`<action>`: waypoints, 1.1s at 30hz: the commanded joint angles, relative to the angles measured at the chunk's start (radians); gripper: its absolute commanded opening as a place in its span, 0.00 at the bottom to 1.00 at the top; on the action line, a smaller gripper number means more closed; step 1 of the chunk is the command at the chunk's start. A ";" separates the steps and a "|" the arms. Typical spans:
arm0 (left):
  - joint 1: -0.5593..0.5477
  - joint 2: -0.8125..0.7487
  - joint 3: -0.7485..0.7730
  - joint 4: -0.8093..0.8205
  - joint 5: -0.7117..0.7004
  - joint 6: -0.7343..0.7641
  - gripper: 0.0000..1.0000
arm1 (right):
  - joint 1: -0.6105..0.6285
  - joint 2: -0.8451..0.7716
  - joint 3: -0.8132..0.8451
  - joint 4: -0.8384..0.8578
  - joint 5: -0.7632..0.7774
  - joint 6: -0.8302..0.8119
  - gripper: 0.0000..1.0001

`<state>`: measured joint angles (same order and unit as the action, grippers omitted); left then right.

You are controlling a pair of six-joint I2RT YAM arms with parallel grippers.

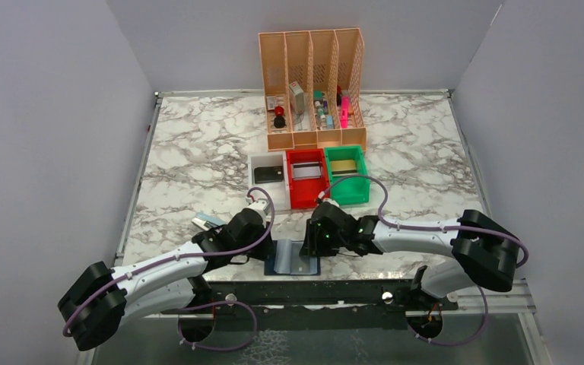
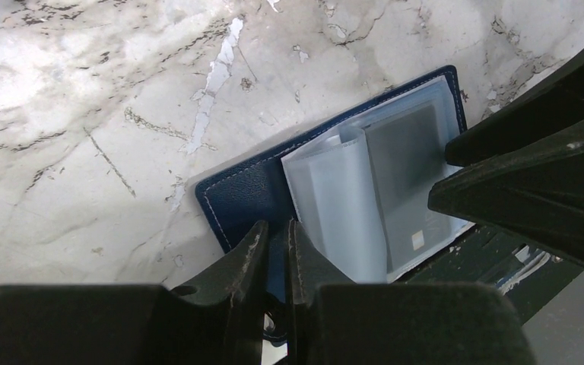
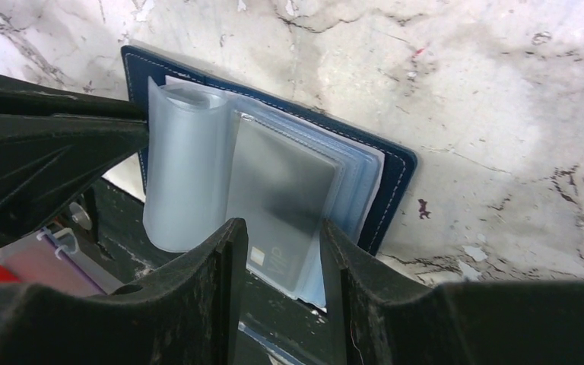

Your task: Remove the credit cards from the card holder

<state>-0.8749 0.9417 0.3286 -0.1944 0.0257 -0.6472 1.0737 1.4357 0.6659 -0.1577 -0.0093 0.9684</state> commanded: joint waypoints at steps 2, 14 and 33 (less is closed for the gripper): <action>-0.008 -0.010 -0.020 0.047 0.037 -0.001 0.15 | 0.008 -0.012 -0.019 0.103 -0.054 0.021 0.44; -0.007 -0.038 -0.031 0.049 0.032 -0.012 0.14 | 0.008 -0.023 -0.007 0.231 -0.134 0.052 0.44; -0.008 -0.077 -0.014 -0.025 -0.089 -0.075 0.11 | 0.010 0.120 0.088 0.373 -0.255 0.031 0.45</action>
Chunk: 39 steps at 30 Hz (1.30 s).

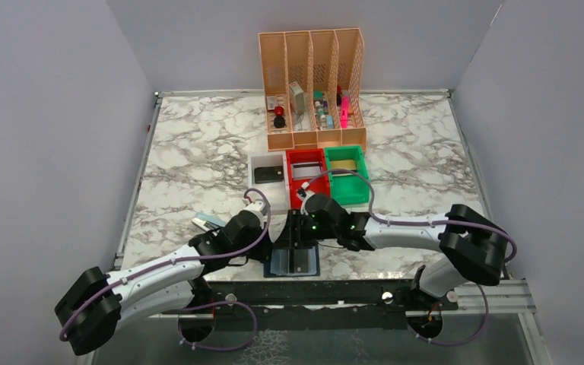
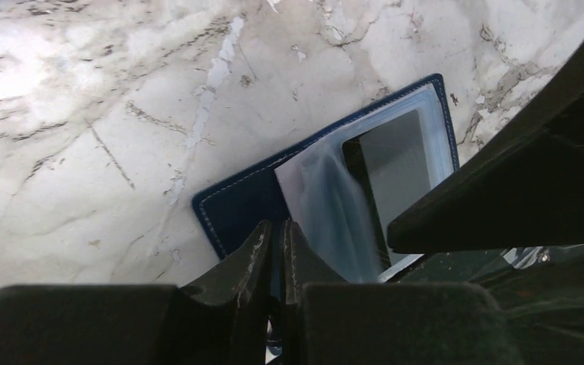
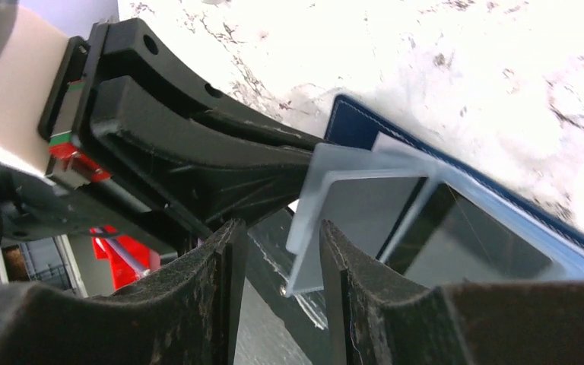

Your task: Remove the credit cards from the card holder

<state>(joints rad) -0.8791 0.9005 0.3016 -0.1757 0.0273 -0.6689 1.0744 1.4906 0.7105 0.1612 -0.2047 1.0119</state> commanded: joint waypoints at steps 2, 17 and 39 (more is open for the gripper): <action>-0.004 -0.058 0.017 -0.058 -0.127 -0.071 0.11 | 0.014 0.097 0.058 0.066 -0.071 -0.015 0.45; -0.004 -0.318 0.064 -0.212 -0.281 -0.135 0.45 | 0.022 -0.030 -0.047 -0.071 0.075 -0.033 0.44; -0.006 0.000 0.039 0.004 0.114 -0.018 0.31 | 0.019 0.042 -0.118 -0.141 0.250 0.005 0.38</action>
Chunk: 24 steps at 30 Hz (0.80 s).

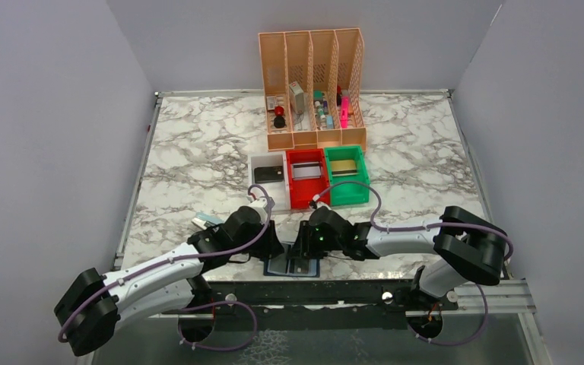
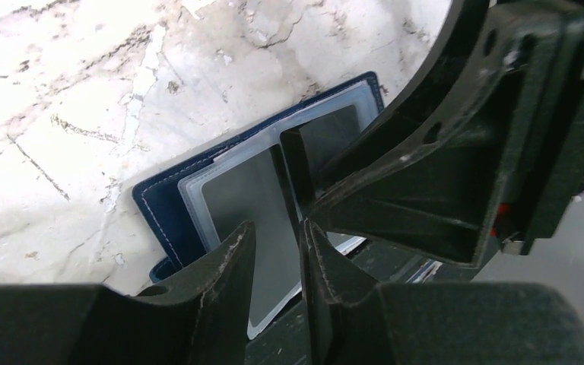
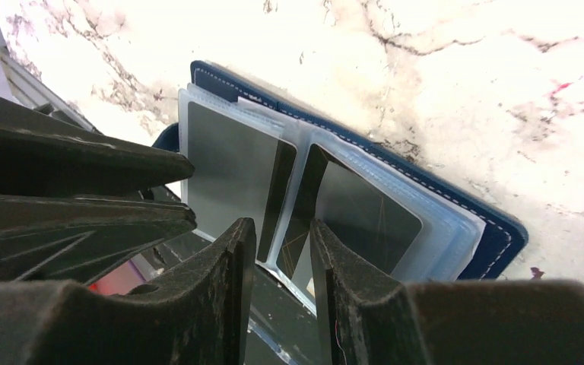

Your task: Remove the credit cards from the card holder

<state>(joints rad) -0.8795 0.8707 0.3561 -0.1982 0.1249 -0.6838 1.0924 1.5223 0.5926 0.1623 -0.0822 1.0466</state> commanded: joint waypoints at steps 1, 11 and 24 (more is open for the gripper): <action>-0.006 0.037 -0.023 0.024 0.005 -0.009 0.31 | 0.001 0.013 0.002 -0.142 0.126 -0.035 0.38; -0.009 -0.039 -0.042 -0.062 -0.122 -0.070 0.44 | 0.000 0.028 0.024 -0.093 0.025 -0.062 0.38; -0.011 -0.078 -0.073 -0.083 -0.118 -0.112 0.31 | 0.000 0.034 0.030 -0.037 -0.077 -0.059 0.39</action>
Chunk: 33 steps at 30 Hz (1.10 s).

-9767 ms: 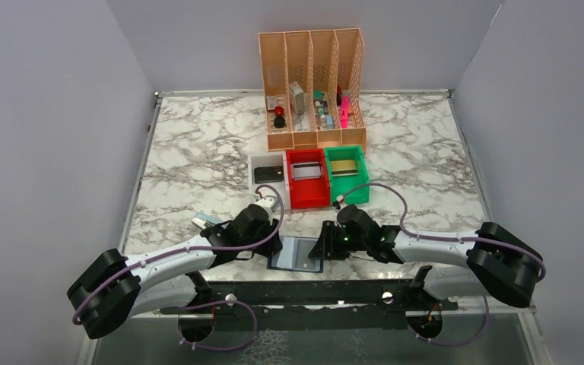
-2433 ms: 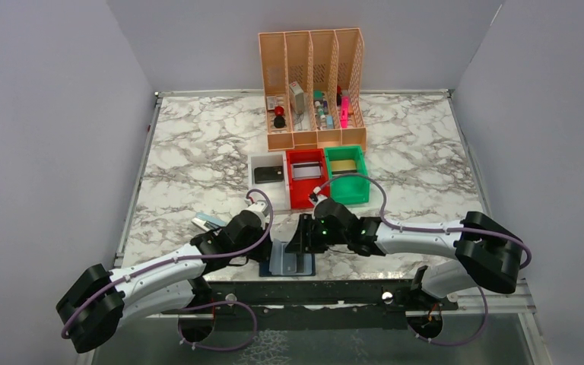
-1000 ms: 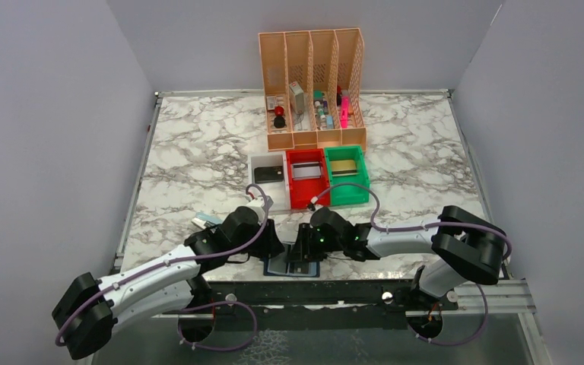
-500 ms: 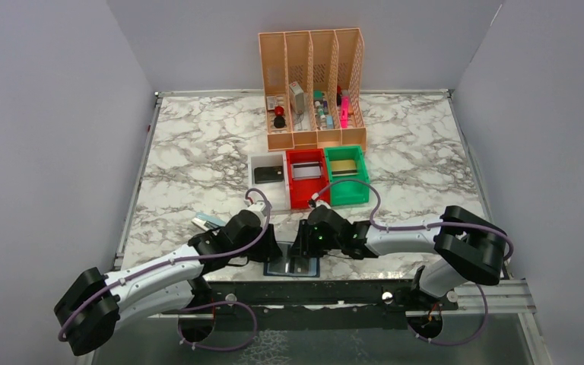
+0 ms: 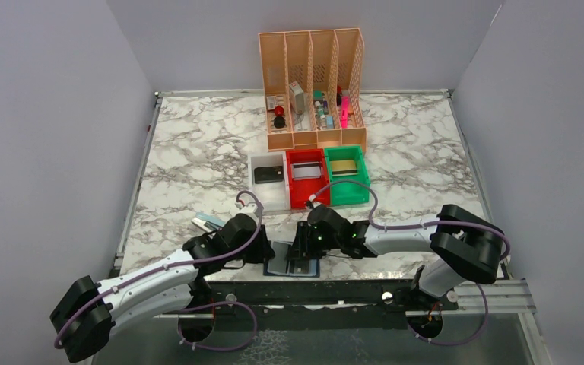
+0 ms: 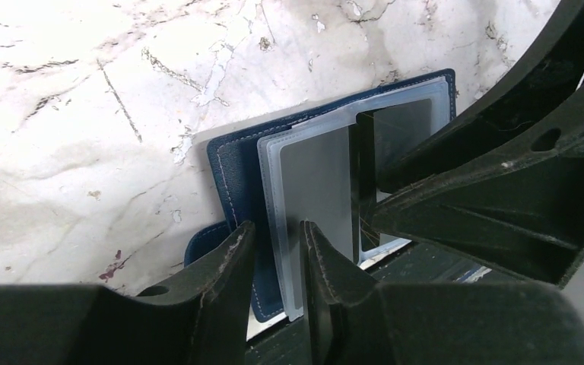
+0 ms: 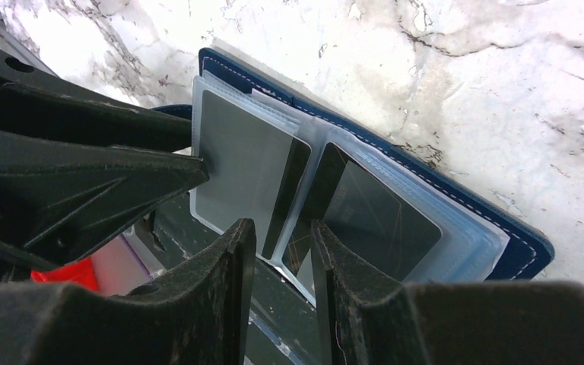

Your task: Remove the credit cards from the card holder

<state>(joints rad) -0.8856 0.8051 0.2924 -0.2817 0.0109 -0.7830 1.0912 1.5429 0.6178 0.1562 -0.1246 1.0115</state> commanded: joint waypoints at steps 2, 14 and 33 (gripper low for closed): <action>-0.006 -0.021 -0.021 0.003 -0.005 -0.021 0.28 | 0.001 0.007 -0.003 -0.026 -0.039 -0.010 0.39; -0.011 -0.021 -0.043 0.051 0.042 -0.008 0.15 | 0.000 0.069 -0.014 0.051 -0.069 0.036 0.39; -0.014 0.011 -0.056 0.061 0.020 -0.016 0.00 | 0.001 0.046 -0.090 0.211 -0.046 0.134 0.14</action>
<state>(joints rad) -0.8925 0.8097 0.2462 -0.2401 0.0341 -0.8001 1.0912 1.6081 0.5625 0.3279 -0.1776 1.1370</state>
